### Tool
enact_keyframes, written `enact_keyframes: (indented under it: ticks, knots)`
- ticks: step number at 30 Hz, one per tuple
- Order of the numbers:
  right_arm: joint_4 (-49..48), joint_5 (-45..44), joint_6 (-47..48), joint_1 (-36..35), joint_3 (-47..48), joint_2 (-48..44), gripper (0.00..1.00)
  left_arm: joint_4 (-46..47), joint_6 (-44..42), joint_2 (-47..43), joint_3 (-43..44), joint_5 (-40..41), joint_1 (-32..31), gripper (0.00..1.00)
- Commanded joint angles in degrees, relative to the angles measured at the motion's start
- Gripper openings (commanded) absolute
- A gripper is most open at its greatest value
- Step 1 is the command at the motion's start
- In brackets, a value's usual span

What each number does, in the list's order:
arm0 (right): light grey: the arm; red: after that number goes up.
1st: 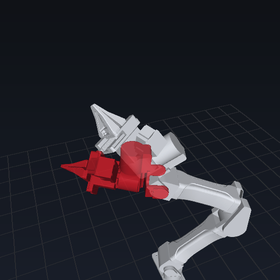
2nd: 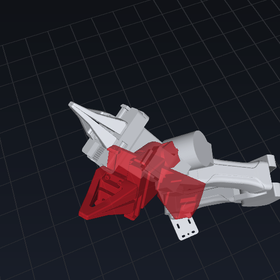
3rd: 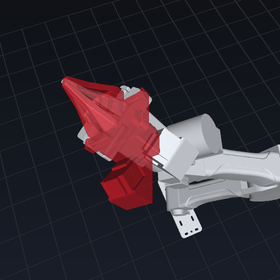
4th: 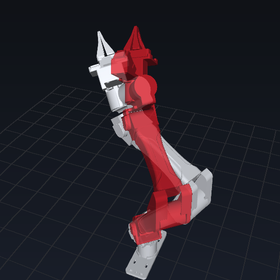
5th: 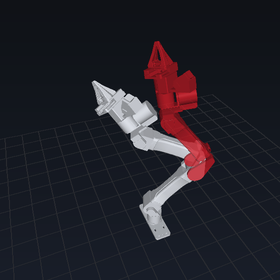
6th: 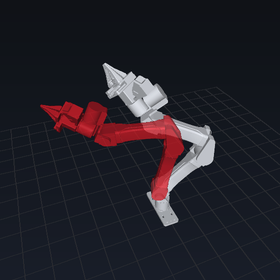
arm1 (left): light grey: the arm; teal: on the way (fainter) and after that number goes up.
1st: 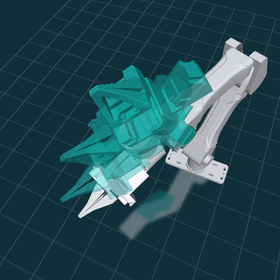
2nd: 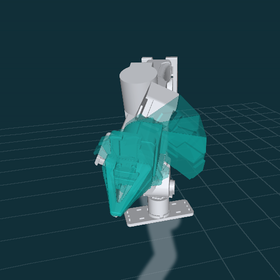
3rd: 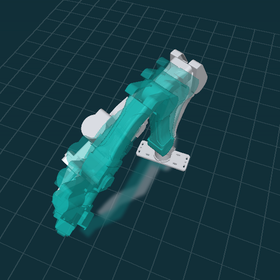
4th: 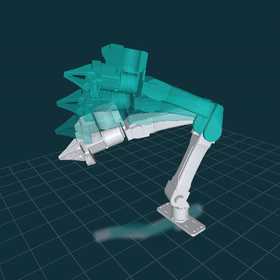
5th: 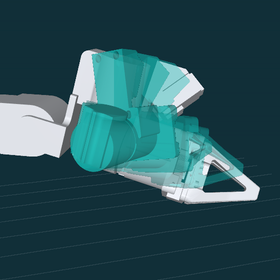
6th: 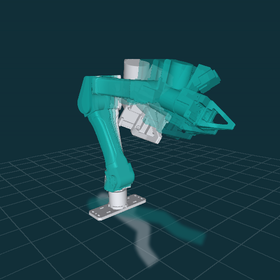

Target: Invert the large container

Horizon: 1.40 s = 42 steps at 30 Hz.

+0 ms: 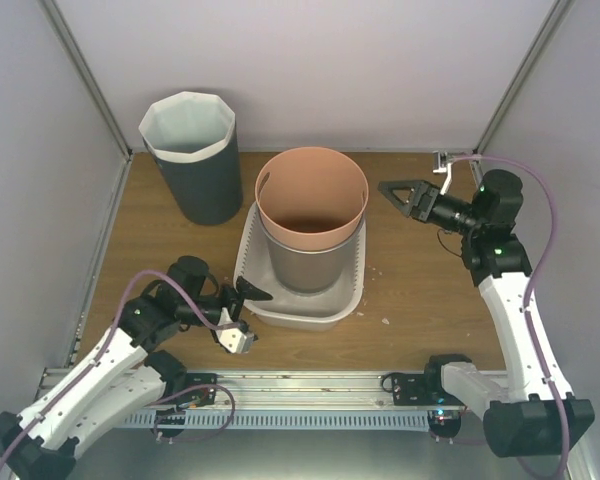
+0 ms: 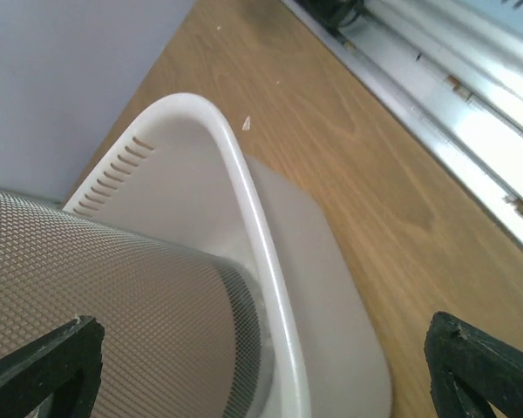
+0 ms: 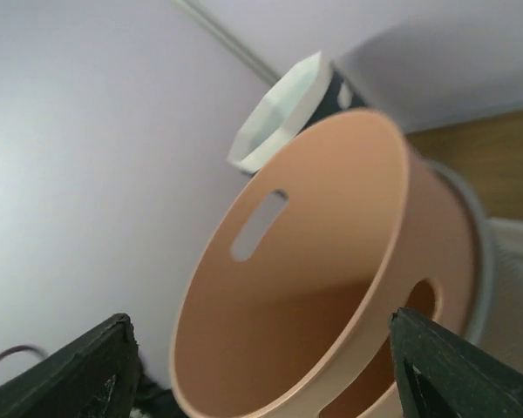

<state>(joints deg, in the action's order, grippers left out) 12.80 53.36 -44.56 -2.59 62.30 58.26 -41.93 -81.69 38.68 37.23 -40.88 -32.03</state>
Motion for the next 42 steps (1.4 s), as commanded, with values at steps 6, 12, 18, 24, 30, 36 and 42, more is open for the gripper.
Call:
enact_keyframes:
  ticks: [6,12,18,24,30,36,42]
  knots:
    - [-6.40,12.47,-19.31,-0.56,-5.00,-1.30,0.76,25.24,-2.07,4.31,-6.32,14.83,-6.65,0.99]
    - [-6.75,13.26,-19.45,-0.86,-4.72,0.26,0.77,33.89,-4.33,6.60,-11.80,18.79,-9.90,0.99]
    - [-5.49,13.76,-16.99,-0.95,-7.72,3.09,0.78,40.87,-6.29,6.77,-17.57,23.27,-11.62,0.99]
    - [-11.75,12.46,-21.05,-2.97,-8.59,3.91,0.78,44.10,-6.90,7.15,-19.80,25.42,-13.26,0.99]
    - [-15.64,12.19,-23.24,-5.48,-6.08,8.14,0.79,47.33,-8.39,8.36,-20.18,25.90,-14.36,0.99]
    - [-17.85,11.52,-24.78,-6.82,-2.63,11.15,0.79,48.10,-10.89,9.74,-20.27,27.24,-14.87,0.99]
    - [-22.40,11.06,-28.12,-7.25,-2.35,12.80,0.80,48.89,-11.30,11.08,-19.66,27.77,-15.49,0.99]
